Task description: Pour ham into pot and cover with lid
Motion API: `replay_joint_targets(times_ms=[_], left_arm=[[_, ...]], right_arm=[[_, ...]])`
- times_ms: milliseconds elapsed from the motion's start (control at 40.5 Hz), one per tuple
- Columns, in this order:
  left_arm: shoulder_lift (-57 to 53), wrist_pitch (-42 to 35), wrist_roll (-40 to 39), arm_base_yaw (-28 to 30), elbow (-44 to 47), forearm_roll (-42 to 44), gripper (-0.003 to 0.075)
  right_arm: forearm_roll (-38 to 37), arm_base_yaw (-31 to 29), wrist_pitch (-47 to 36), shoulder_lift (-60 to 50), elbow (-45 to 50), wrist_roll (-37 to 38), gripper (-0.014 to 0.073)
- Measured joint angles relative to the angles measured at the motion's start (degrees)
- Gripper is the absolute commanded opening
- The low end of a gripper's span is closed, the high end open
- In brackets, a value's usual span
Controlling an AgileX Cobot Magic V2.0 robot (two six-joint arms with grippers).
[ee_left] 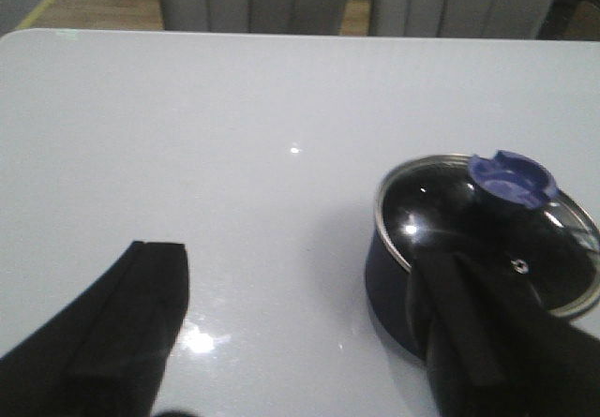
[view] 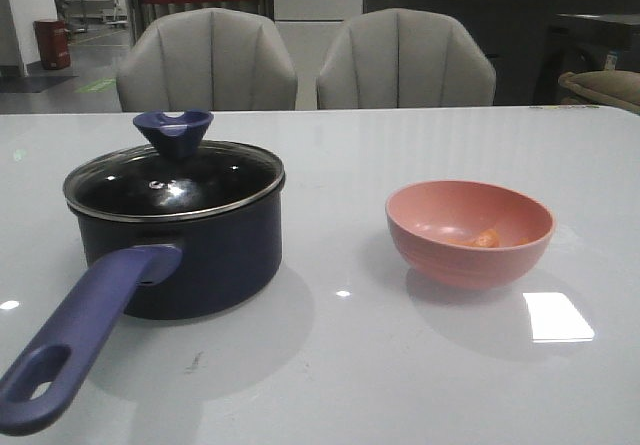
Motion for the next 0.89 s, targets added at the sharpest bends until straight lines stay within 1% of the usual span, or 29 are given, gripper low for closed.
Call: replay_joint_targets(times_ms=[74, 173, 371, 420, 568, 692, 889], left_arm=[[2.23, 0.85, 0.00, -3.09, -1.27, 0.45, 0.0568], [6.38, 2.60, 0.00, -5.94, -5.38, 0.71, 0.0568], [20.73, 4.33, 0.00, -8.74, -16.31, 0.71, 0.0569], [24.41, 4.89, 0.00, -9.29, -18.93, 0.71, 0.0582], [35.60, 7.74, 0.00, -12.16, -26.87, 0.71, 0.0673], [44.09, 10.29, -0.43, -14.83, -33.58, 0.71, 0.0679], [56.32, 17.15, -4.90, -17.06, -45.01, 0.71, 0.0679]], right_arm=[[0.00, 0.00, 0.00, 0.00, 0.00, 0.00, 0.0155], [0.00, 0.00, 0.00, 0.00, 0.00, 0.00, 0.0155], [0.00, 0.00, 0.00, 0.00, 0.00, 0.00, 0.0155], [0.00, 0.00, 0.00, 0.00, 0.00, 0.00, 0.0155], [0.00, 0.00, 0.00, 0.00, 0.00, 0.00, 0.0155], [0.00, 0.00, 0.00, 0.00, 0.00, 0.00, 0.0155], [0.00, 0.00, 0.00, 0.00, 0.00, 0.00, 0.0155]])
